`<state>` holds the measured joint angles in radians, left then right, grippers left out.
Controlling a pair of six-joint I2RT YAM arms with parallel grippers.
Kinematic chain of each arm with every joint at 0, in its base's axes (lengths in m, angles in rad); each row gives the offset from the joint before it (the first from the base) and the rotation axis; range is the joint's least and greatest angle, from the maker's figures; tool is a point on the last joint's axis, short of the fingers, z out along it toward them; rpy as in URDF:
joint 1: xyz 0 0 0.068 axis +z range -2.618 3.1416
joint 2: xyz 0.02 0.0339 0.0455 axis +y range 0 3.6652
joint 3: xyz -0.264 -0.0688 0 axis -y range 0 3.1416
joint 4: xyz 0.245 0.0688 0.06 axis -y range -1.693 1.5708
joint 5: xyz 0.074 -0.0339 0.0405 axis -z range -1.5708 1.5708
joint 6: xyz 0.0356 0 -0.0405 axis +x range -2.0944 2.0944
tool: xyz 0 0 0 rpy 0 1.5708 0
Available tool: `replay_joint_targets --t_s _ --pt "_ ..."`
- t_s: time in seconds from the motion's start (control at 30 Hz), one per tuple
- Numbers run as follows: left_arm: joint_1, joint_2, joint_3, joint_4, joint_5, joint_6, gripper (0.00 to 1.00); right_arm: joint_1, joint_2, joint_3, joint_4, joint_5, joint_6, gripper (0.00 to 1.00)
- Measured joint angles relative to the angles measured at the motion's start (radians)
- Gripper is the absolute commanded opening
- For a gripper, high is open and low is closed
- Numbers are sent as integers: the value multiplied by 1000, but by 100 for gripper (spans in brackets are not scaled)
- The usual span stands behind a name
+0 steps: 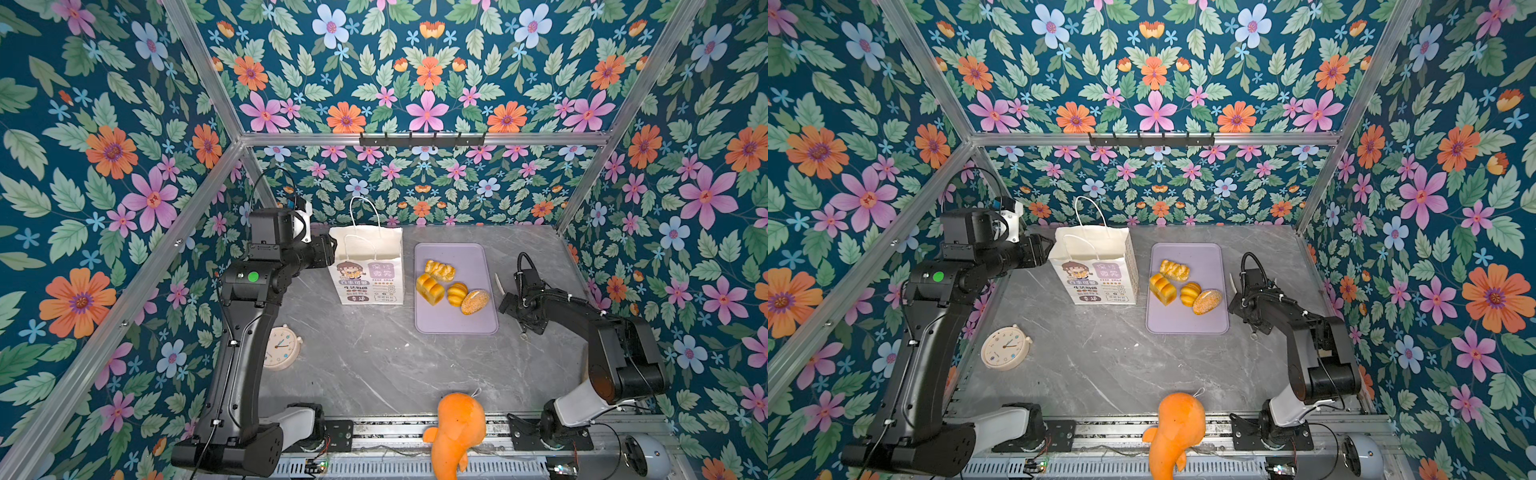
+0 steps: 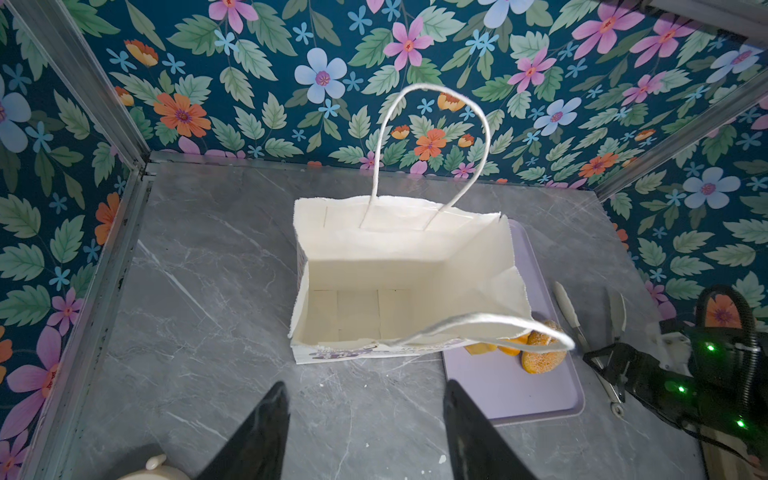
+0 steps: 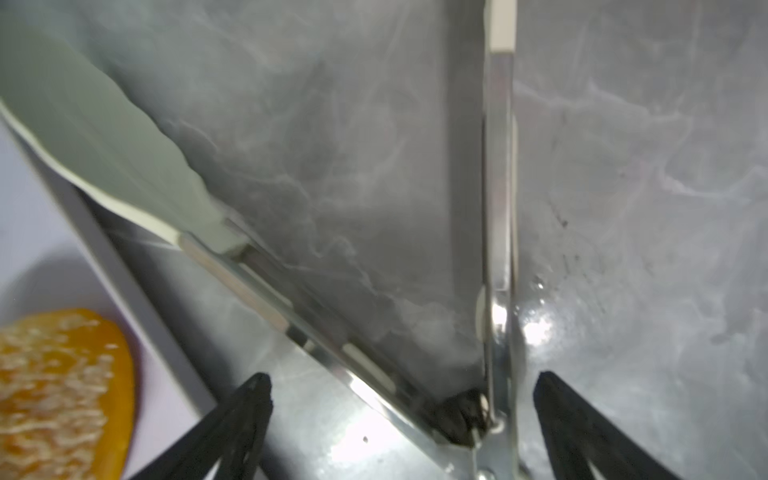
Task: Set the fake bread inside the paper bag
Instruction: 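Lower right gripper over the silver tongs beside the lilac tray, then close right gripper on the tongs' white-tipped arms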
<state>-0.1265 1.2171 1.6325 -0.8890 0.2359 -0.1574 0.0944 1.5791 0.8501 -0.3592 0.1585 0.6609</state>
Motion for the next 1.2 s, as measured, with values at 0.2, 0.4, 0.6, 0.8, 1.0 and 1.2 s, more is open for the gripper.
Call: replay_joint_targets --t_s 0.2,0.4,0.6,0.8,1.0,1.2 --pt "0 -8 0 0 10 5 61 0 57 34 31 2 27 93" --pt "0 -11 2 0 24 11 61 31 71 60 31 8 53 91" --pt "0 -13 2 0 40 12 61 40 72 89 14 32 60 91" --pt "0 -31 -1 0 49 28 61 41 155 188 -63 64 -19 94" --pt "0 -32 -8 -1 49 35 61 26 187 222 -148 53 -67 99" --pt "0 -41 -11 -2 48 53 62 -17 200 246 -207 14 -123 99"
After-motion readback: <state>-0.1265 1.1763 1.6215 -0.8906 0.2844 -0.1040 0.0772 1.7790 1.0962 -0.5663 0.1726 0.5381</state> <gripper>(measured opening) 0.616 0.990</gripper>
